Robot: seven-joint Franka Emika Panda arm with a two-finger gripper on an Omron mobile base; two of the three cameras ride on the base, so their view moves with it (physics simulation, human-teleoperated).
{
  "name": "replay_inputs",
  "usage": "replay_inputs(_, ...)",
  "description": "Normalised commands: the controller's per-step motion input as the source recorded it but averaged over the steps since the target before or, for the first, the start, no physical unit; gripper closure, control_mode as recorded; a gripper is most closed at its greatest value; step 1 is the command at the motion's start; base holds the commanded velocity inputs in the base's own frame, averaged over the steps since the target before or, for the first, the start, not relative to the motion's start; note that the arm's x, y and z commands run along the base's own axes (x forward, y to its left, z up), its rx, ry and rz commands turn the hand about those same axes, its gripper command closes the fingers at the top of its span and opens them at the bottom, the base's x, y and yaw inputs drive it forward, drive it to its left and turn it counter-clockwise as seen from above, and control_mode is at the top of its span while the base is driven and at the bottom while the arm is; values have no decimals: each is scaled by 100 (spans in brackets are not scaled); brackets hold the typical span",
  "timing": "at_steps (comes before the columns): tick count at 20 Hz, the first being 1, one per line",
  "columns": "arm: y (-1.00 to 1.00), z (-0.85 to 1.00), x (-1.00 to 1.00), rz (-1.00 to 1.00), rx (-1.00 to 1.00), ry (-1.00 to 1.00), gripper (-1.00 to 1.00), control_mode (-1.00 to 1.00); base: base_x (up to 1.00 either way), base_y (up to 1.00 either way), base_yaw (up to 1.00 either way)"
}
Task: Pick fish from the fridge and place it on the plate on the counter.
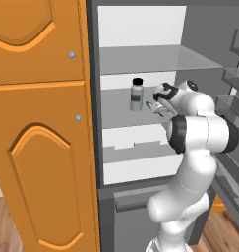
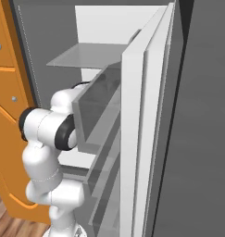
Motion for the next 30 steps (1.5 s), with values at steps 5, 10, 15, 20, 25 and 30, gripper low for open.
replay_inputs(5, -7, 0, 36, 0, 1, 0, -100, -100, 0, 0, 0)
replay_inputs(10, -1, -10, 29, 1, 0, 0, -100, -100, 0, 0, 0)
replay_inputs(15, 0, -19, 33, 1, 0, 0, -100, -100, 0, 0, 0)
replay_inputs(20, 0, -24, 35, 1, 0, 0, -100, -100, 0, 0, 0)
replay_inputs(25, 0, -26, 29, 1, 0, 0, -100, -100, 0, 0, 0)
replay_inputs(30, 0, -19, 26, 0, 0, 0, -100, -100, 0, 0, 0)
